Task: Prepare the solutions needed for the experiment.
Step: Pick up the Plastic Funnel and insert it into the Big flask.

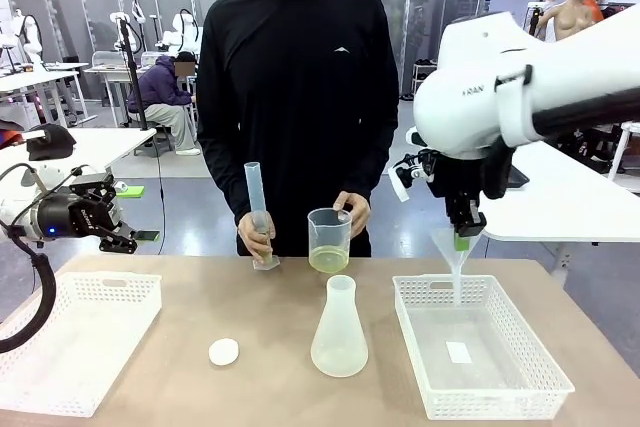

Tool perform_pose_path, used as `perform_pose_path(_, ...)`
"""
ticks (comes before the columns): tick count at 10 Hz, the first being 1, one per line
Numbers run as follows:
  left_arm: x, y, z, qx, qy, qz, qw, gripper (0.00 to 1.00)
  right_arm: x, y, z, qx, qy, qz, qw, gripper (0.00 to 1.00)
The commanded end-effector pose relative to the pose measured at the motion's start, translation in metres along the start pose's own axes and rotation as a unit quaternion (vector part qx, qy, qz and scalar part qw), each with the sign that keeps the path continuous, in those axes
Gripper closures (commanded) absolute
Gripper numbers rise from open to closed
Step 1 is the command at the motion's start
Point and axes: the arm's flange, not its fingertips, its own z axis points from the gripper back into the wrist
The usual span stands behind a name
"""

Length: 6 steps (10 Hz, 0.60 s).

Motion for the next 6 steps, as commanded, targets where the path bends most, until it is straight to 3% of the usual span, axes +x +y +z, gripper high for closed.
perform_pose_path(1,-0.001,-0.002,0.0,-0.005,0.002,-0.001,1.0,0.0,0.004,0.034,0.007,-0.078,0.033,-0.042,0.996,1.0)
perform_pose_path(3,-0.001,-0.002,0.0,-0.005,0.002,-0.001,1.0,0.0,0.007,0.058,0.029,-0.159,0.045,-0.056,0.985,1.0)
perform_pose_path(6,-0.001,-0.002,0.0,-0.005,0.002,-0.001,1.0,0.0,0.011,0.086,0.052,-0.232,0.051,-0.074,0.968,1.0)
